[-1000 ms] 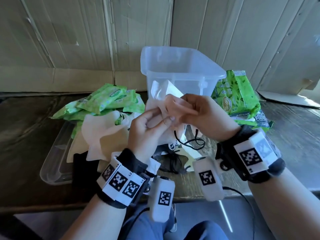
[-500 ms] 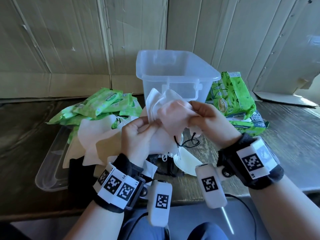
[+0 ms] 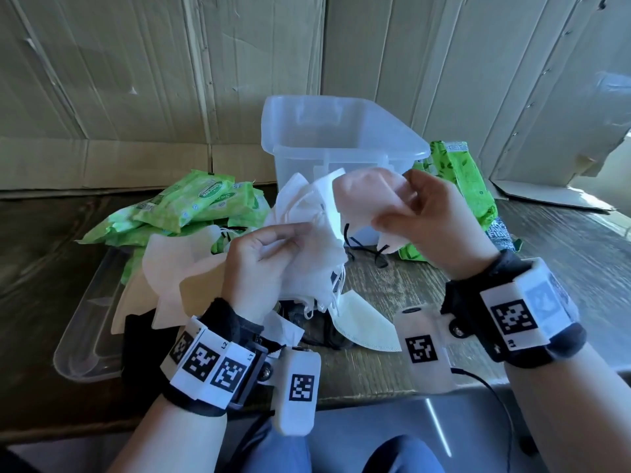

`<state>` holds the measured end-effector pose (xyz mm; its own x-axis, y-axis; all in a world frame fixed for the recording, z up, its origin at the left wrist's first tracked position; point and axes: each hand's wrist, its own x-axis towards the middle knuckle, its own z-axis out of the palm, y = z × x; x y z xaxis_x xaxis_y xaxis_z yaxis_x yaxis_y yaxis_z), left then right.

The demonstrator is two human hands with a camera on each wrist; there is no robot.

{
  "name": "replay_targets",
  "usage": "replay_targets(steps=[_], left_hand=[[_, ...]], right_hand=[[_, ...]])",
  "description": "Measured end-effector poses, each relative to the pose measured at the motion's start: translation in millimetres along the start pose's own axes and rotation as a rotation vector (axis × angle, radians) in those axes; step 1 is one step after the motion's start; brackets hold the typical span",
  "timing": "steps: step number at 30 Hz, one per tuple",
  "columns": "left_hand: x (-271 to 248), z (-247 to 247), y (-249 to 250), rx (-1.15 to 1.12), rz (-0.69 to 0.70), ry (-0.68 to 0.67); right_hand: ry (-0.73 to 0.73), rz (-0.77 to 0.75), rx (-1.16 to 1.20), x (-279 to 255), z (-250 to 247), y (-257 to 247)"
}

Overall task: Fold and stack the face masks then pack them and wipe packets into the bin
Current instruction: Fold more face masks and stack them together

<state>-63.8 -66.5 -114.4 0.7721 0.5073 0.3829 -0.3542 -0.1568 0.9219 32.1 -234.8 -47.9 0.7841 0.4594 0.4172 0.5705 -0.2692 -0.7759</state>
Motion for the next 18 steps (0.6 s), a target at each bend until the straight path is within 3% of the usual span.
replay_targets(steps=[4,10,14,18], left_hand=[[1,-1,-2,-0.005,-0.049,-0.018],[-4,-6,17,-0.081,-0.070,-0.013],[-6,-3,18,-0.091,-0.043,-0.123],[-3,-1,8,-0.050,-0.074,-0.084]], right_hand=[[0.049,-0.066,-0.126,6,2,-5],[-0.369,-0.105,-0.312,-3,9,-25],[-0.432,-0.058,-0.402,-6,19,-23],[-0.385,0.033,-0.170,-1,19,-12]])
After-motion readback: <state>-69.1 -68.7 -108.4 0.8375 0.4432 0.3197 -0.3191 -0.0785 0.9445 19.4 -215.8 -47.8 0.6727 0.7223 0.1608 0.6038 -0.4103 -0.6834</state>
